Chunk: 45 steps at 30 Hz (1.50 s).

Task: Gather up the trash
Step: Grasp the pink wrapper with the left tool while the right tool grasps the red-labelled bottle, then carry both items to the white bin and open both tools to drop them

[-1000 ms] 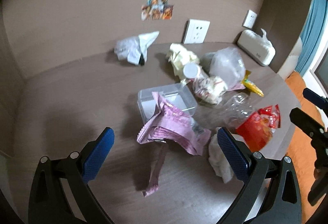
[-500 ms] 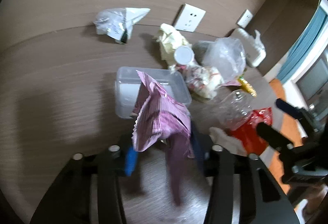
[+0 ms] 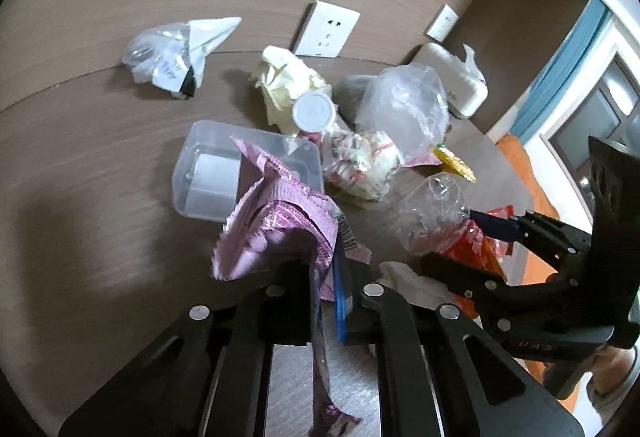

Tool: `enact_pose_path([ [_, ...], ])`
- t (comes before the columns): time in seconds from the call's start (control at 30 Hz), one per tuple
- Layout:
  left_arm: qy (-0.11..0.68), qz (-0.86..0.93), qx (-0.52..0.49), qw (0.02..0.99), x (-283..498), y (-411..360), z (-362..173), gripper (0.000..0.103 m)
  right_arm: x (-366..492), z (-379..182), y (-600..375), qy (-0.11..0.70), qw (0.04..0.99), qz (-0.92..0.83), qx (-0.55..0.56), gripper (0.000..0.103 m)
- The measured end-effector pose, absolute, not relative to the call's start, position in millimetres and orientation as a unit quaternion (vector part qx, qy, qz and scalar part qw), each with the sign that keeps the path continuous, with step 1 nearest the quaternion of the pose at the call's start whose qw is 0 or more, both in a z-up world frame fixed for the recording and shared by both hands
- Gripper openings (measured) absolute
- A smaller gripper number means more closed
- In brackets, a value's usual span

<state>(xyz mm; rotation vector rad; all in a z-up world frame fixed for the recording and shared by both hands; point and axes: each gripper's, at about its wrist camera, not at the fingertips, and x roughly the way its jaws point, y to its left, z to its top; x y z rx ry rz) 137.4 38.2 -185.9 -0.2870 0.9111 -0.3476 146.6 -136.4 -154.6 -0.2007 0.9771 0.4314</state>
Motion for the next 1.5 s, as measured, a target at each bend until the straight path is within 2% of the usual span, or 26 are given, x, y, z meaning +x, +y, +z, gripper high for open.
enact_pose_path([
  [0.47, 0.361, -0.215, -0.076, 0.904, 111, 21, -95, 0.006, 113, -62, -179, 0.362, 0.916, 0.174, -0.022, 0.068],
  [0.63, 0.345, -0.269, -0.035, 0.899, 100, -25, -72, 0.006, 83, -42, -225, 0.349, 0.93, 0.117, -0.001, 0.069],
  [0.83, 0.345, -0.362, 0.003, 0.866, 80, -106, -71, 0.006, 35, -44, -299, 0.354, 0.934, 0.022, 0.038, 0.069],
  [1.2, 0.394, -0.499, 0.074, 0.769, 47, -265, -138, 0.006, -39, -97, -418, 0.385, 0.907, -0.125, 0.119, 0.069],
  [1.37, 0.432, -0.523, 0.083, 0.73, 47, -323, -199, 0.006, -49, -148, -464, 0.407, 0.888, -0.154, 0.151, 0.069],
  [1.5, 0.452, -0.528, 0.097, 0.712, 48, -362, -272, 0.006, -43, -207, -494, 0.431, 0.872, -0.162, 0.165, 0.069],
])
